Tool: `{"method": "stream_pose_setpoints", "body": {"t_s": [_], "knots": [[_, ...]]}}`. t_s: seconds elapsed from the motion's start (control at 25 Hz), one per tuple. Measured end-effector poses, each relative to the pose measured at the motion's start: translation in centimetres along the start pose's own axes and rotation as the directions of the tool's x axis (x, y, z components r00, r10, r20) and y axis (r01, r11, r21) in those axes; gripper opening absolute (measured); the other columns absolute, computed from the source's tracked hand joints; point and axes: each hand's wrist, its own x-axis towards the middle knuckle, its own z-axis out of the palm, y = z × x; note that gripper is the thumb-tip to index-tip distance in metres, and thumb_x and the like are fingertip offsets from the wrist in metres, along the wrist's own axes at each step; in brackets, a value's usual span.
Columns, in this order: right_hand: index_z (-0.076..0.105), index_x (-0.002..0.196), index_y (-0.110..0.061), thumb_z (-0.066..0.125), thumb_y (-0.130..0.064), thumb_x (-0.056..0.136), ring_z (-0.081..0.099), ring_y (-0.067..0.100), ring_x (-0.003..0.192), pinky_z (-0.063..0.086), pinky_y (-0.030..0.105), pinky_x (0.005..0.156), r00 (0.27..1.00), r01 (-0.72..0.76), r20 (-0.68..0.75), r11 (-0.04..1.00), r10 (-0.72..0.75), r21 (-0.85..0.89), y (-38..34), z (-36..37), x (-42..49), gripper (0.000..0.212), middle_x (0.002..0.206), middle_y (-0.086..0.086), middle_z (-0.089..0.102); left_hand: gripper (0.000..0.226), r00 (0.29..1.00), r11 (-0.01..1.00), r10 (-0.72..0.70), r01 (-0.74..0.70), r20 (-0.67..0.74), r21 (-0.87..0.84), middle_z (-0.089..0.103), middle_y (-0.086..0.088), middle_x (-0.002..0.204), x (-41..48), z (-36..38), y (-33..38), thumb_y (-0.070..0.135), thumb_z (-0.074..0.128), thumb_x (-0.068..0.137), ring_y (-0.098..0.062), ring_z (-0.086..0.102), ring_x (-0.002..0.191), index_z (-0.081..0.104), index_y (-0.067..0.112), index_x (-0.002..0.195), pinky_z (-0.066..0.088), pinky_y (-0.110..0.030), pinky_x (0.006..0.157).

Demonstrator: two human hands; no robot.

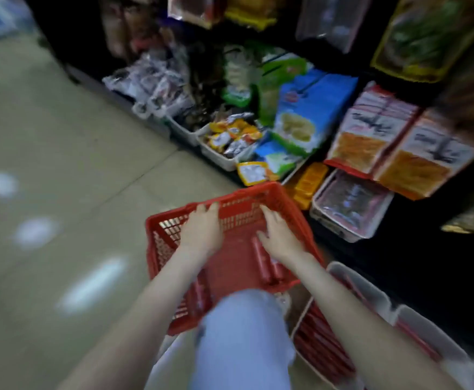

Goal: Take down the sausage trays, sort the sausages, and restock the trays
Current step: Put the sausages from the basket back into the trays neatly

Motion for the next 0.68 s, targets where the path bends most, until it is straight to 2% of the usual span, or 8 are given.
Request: {"method": "stream_pose_setpoints", "body": {"t_s": [0.16,0.32,0.4,0.52,0.6,0.68], "knots": [[-0.007,0.152,-0.021,0.053,-0.022,0.093,0.014,0.035,0.143,0.018,0.044,0.116,0.970,-0.051,0.220,0.969,0.106,-0.242,4.9,8.2,5.3,0.084,0.156,0.009,0.014,0.059,0.944,0.974,-0.226,0.221,0.241,0.047,0.039,-0.017,0.136,1.0,11.8,-8.2,0.016,0.041,0.095,-0.035,0.050,0.116,0.020,0.020,0.150,0.043,-0.042,0.097],[-0.020,0.148,-0.023,0.055,-0.028,0.093,-0.006,0.033,0.146,0.011,0.044,0.119,0.898,-0.059,0.374,0.906,0.232,-0.420,11.6,14.0,9.7,0.093,0.159,0.005,-0.007,0.069,0.830,0.921,-0.389,0.348,0.399,0.173,0.011,-0.019,0.154,2.4,23.3,-10.7,0.020,0.037,0.095,-0.032,0.038,0.129,-0.001,0.022,0.152,0.036,-0.040,0.106],[-0.022,0.148,-0.023,0.057,-0.034,0.091,0.003,0.036,0.145,0.014,0.044,0.118,0.835,-0.084,0.437,0.863,0.334,-0.498,13.9,16.5,11.0,0.098,0.158,0.009,-0.013,0.075,0.771,0.876,-0.480,0.442,0.419,0.192,0.008,-0.023,0.154,2.8,27.3,-12.0,0.027,0.042,0.095,-0.035,0.033,0.133,-0.007,0.021,0.152,0.031,-0.041,0.109],[-0.020,0.147,-0.035,0.067,-0.040,0.083,0.038,0.039,0.130,0.035,0.041,0.105,0.778,-0.122,0.457,0.816,0.432,-0.565,15.9,20.3,11.7,0.108,0.153,0.021,-0.007,0.089,0.730,0.832,-0.552,0.512,0.402,0.213,0.008,-0.030,0.150,2.9,31.5,-13.3,0.035,0.052,0.090,-0.042,0.030,0.131,-0.011,0.021,0.151,0.028,-0.043,0.109],[-0.017,0.145,-0.044,0.069,-0.025,0.083,0.042,0.038,0.124,0.041,0.040,0.099,0.796,-0.080,0.470,0.837,0.380,-0.541,15.7,22.0,11.9,0.108,0.152,0.020,-0.010,0.095,0.726,0.832,-0.554,0.494,0.407,0.252,0.005,-0.033,0.147,2.9,32.6,-13.5,0.032,0.057,0.086,-0.043,0.033,0.126,-0.012,0.027,0.150,0.033,-0.043,0.105],[-0.012,0.145,-0.050,0.061,-0.008,0.085,0.038,0.037,0.125,0.041,0.041,0.099,0.794,-0.004,0.533,0.878,0.293,-0.478,15.0,23.0,11.7,0.103,0.153,0.015,-0.011,0.099,0.745,0.862,-0.506,0.457,0.433,0.221,0.005,-0.029,0.147,3.3,32.6,-12.9,0.022,0.061,0.083,-0.040,0.038,0.119,-0.010,0.037,0.149,0.036,-0.043,0.102]]}}
